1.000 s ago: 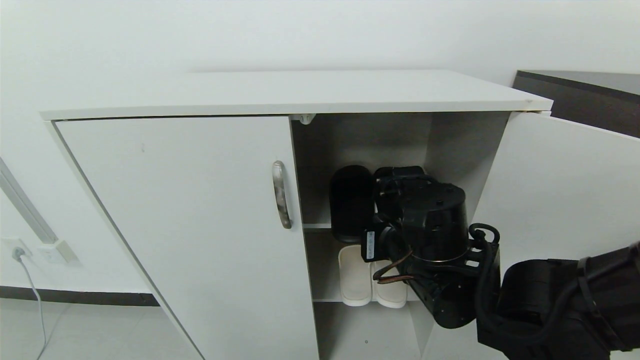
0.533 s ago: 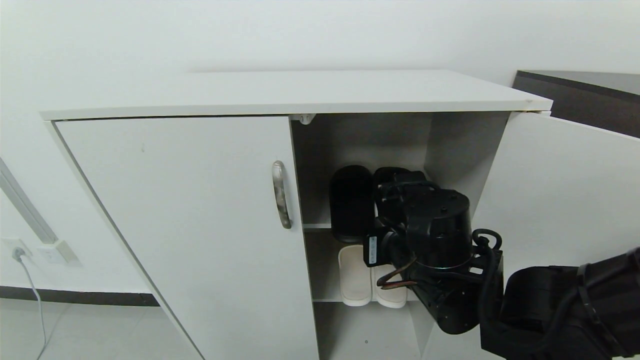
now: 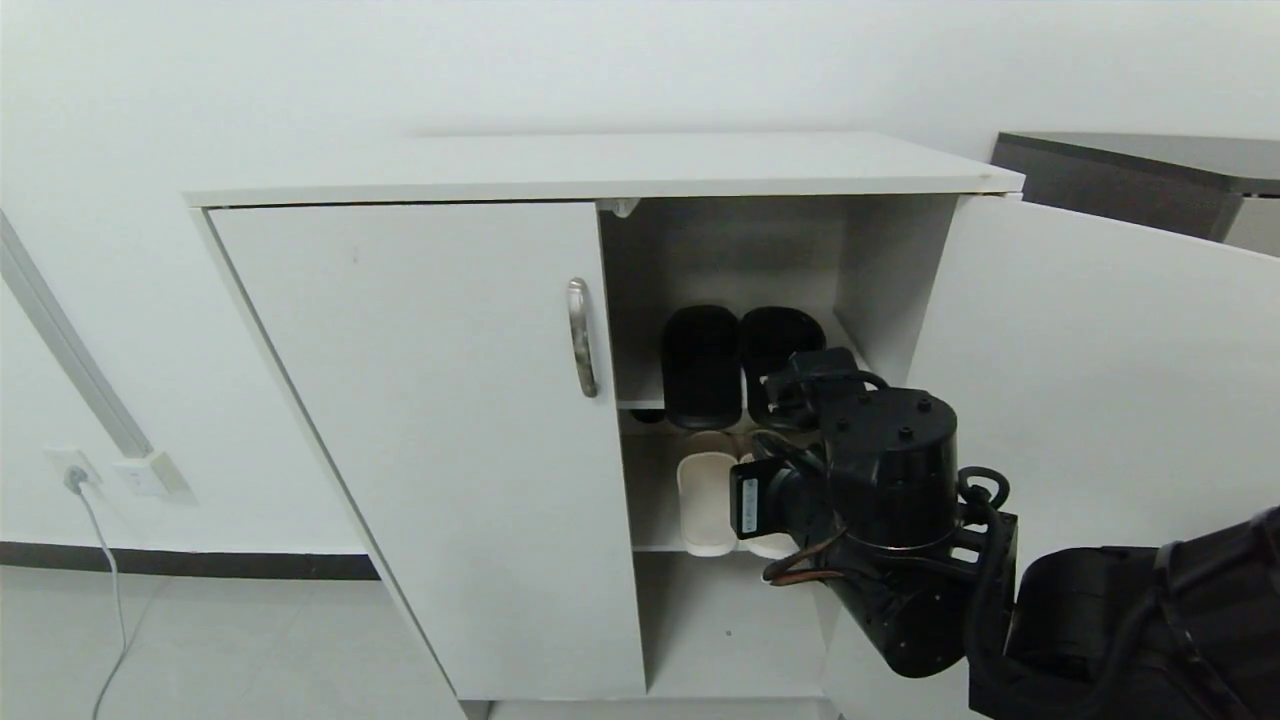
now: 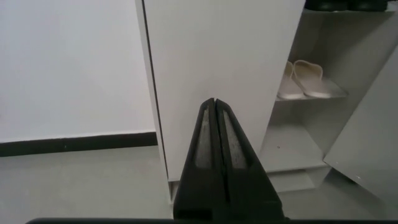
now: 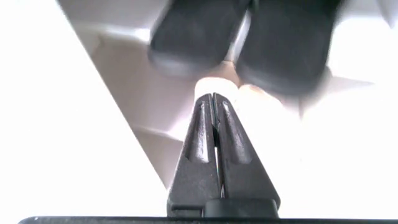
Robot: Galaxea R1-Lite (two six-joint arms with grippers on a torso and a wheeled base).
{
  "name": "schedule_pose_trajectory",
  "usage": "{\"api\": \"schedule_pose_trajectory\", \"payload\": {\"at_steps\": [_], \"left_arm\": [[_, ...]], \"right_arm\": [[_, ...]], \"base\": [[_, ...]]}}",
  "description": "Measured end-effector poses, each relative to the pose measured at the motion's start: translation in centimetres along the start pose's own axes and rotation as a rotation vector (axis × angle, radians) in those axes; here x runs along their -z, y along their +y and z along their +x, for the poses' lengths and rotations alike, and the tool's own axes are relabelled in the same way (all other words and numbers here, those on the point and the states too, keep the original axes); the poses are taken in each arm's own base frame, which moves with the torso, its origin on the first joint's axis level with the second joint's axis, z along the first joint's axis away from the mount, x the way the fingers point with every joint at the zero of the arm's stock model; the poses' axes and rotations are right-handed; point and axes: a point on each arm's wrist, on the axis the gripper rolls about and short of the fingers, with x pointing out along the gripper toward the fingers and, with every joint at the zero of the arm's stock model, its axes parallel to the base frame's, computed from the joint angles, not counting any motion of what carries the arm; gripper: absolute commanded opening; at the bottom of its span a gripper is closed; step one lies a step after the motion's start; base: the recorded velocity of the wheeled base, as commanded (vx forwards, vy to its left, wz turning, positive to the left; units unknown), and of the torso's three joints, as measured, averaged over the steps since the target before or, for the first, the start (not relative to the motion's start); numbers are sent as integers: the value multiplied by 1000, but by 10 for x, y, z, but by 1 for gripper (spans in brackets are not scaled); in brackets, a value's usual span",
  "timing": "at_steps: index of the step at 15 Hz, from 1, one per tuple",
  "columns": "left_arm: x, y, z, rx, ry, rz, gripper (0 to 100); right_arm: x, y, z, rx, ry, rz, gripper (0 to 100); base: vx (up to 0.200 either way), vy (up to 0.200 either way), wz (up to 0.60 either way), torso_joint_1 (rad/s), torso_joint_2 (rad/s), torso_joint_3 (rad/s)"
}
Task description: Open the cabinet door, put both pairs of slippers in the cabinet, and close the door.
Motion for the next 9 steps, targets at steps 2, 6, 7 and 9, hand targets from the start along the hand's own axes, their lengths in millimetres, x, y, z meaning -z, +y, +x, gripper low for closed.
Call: {"api": "schedule_pose_trajectory", "payload": {"at_steps": [2,6,7,9], "left_arm": [[0,0,0,0,0,-1,0],[0,0,0,0,0,-1,0],[0,0,0,0,1,-2,0],[0,0,0,-1,1,-2,0]], "right_arm": [[2,0,-1,-1,5,-5,0],[4,-1,-1,2,11,-9,0],[4,-1,-1,2,13,-11,0],[5,-1,-1,2,14,-11,0]], "base": [[-200,0,0,2,2,5],[-200,0,0,2,2,0],[-200,0,0,-2,2,2],[-200,0,0,2,2,2]]}}
